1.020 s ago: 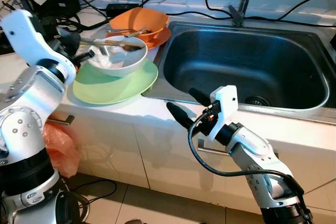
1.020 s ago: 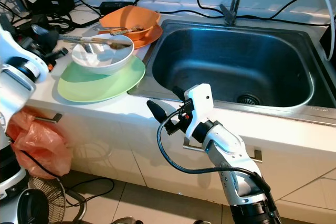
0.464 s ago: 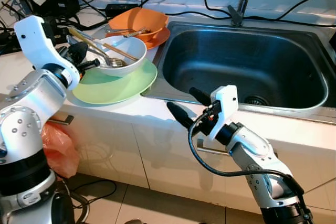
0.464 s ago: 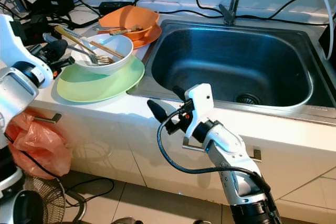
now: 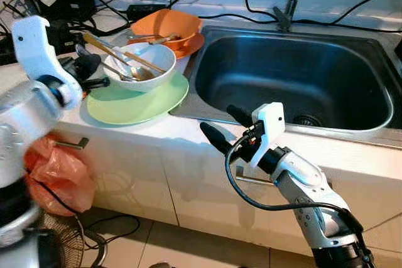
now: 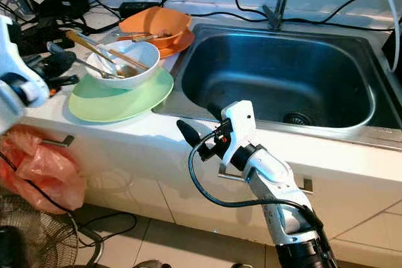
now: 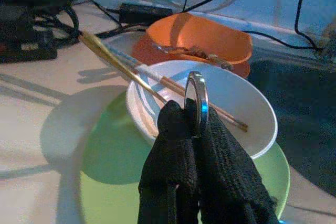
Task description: Kitchen organization
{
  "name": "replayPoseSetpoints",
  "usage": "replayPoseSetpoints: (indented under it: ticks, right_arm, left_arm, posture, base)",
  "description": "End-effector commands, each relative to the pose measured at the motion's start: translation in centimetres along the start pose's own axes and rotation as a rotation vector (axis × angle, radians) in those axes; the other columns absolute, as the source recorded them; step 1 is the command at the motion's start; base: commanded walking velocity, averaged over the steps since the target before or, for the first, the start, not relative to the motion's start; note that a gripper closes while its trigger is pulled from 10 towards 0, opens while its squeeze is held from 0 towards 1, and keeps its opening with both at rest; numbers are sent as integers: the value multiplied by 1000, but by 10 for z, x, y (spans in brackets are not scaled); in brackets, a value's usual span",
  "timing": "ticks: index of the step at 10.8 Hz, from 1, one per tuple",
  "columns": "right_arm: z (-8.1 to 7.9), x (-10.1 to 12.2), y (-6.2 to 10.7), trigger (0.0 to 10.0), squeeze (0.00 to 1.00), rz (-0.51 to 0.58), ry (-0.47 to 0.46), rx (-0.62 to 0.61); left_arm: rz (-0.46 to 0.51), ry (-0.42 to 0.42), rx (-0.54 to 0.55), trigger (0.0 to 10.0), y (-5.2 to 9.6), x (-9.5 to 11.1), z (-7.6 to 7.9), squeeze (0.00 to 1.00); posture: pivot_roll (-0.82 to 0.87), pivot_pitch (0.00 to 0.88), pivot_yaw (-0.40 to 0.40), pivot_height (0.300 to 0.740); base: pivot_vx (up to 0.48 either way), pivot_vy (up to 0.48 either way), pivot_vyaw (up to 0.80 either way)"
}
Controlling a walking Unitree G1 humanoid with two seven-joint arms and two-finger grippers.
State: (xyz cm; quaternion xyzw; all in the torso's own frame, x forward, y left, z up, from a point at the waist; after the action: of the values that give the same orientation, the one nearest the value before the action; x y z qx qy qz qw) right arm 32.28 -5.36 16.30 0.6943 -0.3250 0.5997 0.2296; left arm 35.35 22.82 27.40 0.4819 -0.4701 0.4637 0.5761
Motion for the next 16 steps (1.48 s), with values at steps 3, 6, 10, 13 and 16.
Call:
replayPoseSetpoints:
  ticks: [3, 6, 10, 13, 16]
  right_arm:
    - [-1, 2, -4, 10000, 0, 8, 8, 14]
    - [0, 2, -6, 10000, 0, 13, 9, 11]
    - [2, 5, -8, 10000, 0, 34, 1, -5]
    - [15, 14, -11, 10000, 0, 68, -13, -75]
    - [23, 27, -16, 10000, 0, 148, -173, -141]
  left_arm:
    - [74, -28, -87, 0, 4, 27, 10, 0]
    - [120, -35, -85, 0, 6, 50, -2, 0]
    - [251, 49, -267, 0, 6, 72, 26, 0]
    - [405, 340, -340, 0, -3, 75, 33, 0]
    - [391, 633, -444, 0, -18, 46, 46, 0]
  posture:
    - [186, 57, 68, 740]
    - [186, 54, 72, 740]
    - [185, 51, 73, 740]
    - [156, 47, 74, 740]
    - [135, 57, 77, 740]
  base:
    - [0, 0, 0]
    - [0, 0, 0]
    - [0, 0, 0]
    - [0, 0, 0]
    - [0, 0, 0]
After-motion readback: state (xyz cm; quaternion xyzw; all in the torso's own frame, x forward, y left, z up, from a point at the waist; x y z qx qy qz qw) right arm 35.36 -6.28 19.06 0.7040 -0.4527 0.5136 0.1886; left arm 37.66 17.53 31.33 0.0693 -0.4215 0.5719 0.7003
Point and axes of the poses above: a point about 5 cm out from each wrist's last joint towards the gripper, its own y axis pointing back from the gripper into the wrist, its own x axis along the axis of the wrist's last joint, z = x × y, the point moved 6 cm from there along -y, pointing out of the wrist towards the gripper, and after that the axes turned 5 degrees about -y, right-handed, at the moved point
